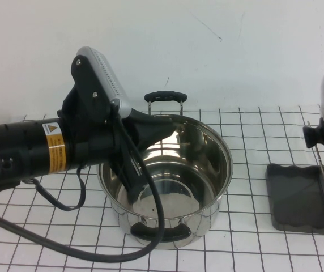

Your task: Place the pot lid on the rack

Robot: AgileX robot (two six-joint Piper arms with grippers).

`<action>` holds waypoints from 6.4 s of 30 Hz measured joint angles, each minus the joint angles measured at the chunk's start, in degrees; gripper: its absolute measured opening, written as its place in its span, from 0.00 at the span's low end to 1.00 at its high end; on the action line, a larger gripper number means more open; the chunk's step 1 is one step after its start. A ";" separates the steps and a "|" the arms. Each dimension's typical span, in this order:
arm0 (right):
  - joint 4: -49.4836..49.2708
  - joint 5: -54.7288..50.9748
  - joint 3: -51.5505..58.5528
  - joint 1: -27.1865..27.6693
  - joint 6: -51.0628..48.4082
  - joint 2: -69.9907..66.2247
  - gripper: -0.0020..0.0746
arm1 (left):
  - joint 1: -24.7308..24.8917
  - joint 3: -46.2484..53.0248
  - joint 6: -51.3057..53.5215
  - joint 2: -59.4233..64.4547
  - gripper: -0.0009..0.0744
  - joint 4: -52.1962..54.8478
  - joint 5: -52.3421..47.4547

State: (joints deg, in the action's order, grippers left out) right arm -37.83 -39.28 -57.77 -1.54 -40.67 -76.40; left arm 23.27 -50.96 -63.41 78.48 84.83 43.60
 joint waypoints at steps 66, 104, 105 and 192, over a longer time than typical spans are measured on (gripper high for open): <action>14.13 8.50 17.80 0.11 8.98 61.34 0.03 | 0.00 29.79 -35.21 -45.39 0.01 14.98 -33.20; -15.97 11.81 34.80 0.11 -19.74 65.96 0.02 | 0.00 52.50 -41.97 -73.79 0.01 14.75 -31.62; -15.87 12.67 35.15 0.11 -19.74 65.96 0.02 | 0.00 52.50 -41.97 -73.79 0.01 14.85 -30.94; 42.79 18.93 59.21 -1.59 35.12 77.08 0.02 | 0.00 52.50 -40.09 -73.88 0.01 2.74 -36.33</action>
State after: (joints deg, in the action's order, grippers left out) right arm 4.97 -20.35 1.44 -3.13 -5.55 0.68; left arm 23.27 1.54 -103.50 4.59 87.57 7.27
